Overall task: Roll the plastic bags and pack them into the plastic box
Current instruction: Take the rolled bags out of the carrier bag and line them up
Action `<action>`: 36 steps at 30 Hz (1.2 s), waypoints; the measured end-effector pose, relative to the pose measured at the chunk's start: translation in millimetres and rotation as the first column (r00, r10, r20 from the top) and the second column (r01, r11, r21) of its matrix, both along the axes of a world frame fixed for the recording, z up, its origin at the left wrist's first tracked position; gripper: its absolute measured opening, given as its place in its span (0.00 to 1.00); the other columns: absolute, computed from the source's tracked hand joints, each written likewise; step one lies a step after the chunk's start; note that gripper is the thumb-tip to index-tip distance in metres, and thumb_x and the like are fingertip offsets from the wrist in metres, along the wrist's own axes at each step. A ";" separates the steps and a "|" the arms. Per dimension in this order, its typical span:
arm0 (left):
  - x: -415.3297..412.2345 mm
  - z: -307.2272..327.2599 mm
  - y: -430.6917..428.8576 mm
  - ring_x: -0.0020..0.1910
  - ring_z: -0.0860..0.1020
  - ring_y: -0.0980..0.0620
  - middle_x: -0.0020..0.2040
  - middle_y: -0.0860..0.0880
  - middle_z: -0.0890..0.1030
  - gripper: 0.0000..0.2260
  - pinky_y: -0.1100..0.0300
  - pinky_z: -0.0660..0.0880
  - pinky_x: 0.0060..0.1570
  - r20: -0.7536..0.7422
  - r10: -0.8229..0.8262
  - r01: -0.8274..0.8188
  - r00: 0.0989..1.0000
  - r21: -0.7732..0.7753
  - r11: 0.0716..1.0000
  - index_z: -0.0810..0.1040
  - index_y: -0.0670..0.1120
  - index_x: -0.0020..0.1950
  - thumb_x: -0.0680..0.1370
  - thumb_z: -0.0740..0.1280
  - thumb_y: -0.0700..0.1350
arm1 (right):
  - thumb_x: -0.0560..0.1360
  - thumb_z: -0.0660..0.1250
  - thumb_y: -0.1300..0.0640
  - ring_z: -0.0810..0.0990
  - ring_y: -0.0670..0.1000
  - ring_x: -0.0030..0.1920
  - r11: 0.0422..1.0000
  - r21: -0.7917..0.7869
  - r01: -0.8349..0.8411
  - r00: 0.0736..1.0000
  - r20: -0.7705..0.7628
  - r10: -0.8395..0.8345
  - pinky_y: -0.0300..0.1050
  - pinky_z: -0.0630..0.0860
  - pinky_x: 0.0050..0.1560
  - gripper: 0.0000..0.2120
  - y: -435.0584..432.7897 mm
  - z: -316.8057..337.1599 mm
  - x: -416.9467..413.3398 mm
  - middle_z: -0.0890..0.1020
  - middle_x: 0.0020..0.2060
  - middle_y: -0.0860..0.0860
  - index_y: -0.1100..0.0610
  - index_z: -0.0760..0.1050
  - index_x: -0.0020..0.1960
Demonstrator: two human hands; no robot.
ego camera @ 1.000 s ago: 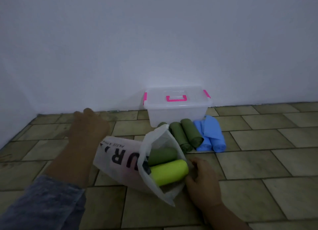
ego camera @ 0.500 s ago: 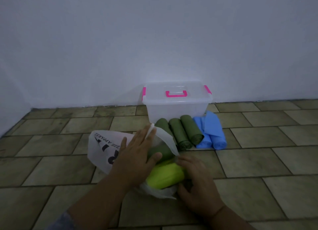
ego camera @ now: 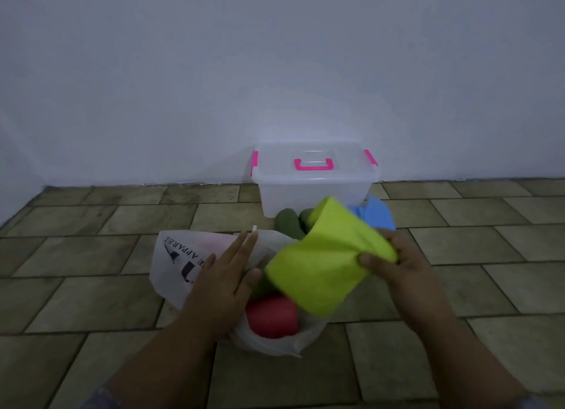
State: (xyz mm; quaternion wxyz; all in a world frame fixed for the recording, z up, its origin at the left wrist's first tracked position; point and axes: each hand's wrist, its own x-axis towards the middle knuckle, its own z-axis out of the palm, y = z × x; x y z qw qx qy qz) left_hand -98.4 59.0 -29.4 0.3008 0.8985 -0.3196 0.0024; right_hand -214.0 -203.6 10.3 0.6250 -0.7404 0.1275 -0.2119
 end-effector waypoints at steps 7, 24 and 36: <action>4.2 -6.9 -1.9 0.74 0.51 0.64 0.76 0.63 0.52 0.23 0.48 0.49 0.74 -0.025 0.026 -0.027 0.999 -0.056 0.998 0.42 0.68 0.72 0.78 0.46 0.62 | 0.74 0.65 0.44 0.74 0.61 0.59 0.806 -0.537 0.248 0.864 -0.253 -0.435 0.55 0.72 0.58 0.28 -28.8 -21.5 52.8 0.75 0.60 0.60 0.52 0.64 0.71; 7.4 -6.4 -3.6 0.74 0.54 0.61 0.76 0.60 0.56 0.23 0.47 0.49 0.74 -0.055 0.029 -0.032 0.998 -0.058 0.998 0.46 0.68 0.72 0.77 0.45 0.66 | 0.69 0.63 0.58 0.71 0.52 0.55 0.361 -0.866 -0.346 0.925 -0.250 0.286 0.49 0.69 0.54 0.20 72.2 -9.6 59.4 0.79 0.56 0.45 0.47 0.73 0.60; 5.8 -2.1 2.3 0.72 0.58 0.58 0.70 0.59 0.65 0.23 0.52 0.50 0.75 -0.263 0.029 -0.090 0.964 -0.224 0.970 0.56 0.70 0.67 0.73 0.42 0.72 | 0.60 0.73 0.63 0.79 0.39 0.44 0.841 -0.221 -0.494 0.869 -0.149 0.472 0.32 0.74 0.43 0.18 26.0 4.7 38.7 0.83 0.40 0.41 0.51 0.81 0.49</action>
